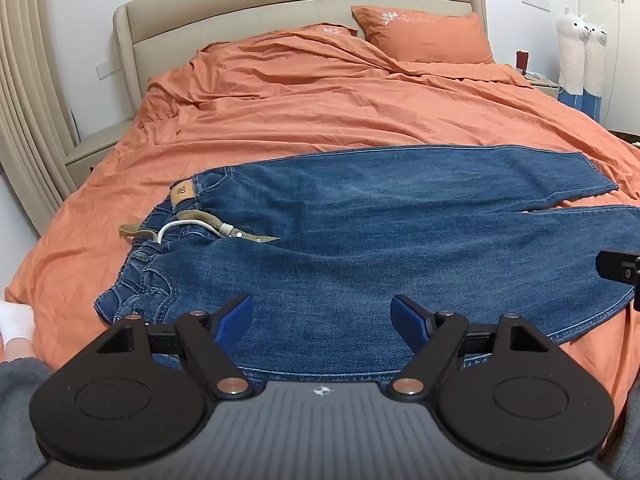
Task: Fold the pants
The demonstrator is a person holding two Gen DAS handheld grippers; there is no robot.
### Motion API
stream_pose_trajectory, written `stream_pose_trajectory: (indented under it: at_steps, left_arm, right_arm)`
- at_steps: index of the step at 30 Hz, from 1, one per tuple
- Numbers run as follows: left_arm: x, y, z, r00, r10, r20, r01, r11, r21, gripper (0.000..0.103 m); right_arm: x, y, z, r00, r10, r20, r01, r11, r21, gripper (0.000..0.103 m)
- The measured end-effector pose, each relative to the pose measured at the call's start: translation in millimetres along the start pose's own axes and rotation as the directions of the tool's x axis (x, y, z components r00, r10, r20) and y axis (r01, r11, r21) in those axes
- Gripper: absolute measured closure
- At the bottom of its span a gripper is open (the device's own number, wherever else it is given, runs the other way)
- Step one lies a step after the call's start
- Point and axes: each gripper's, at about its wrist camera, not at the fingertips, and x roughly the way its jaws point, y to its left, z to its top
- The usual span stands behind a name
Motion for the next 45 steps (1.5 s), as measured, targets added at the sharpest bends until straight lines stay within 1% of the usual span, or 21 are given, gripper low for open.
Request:
stream_pose_trajectory:
  at_steps: [34,45]
  left_arm:
    - [0.2,-0.2,0.5,1.000,-0.002,-0.002,0.002,1.000,-0.001,0.011]
    - [5.0,-0.9,-0.1,1.000,-0.010,-0.021,0.010,1.000,0.004,0.011]
  right_arm:
    - [-0.9,3.4,3.0,1.000,-0.009,0.000,0.009,1.000,-0.015,0.021]
    - [6.4,0.8,2.7,1.000,-0.021,-0.014,0.021,1.000,-0.012,0.021]
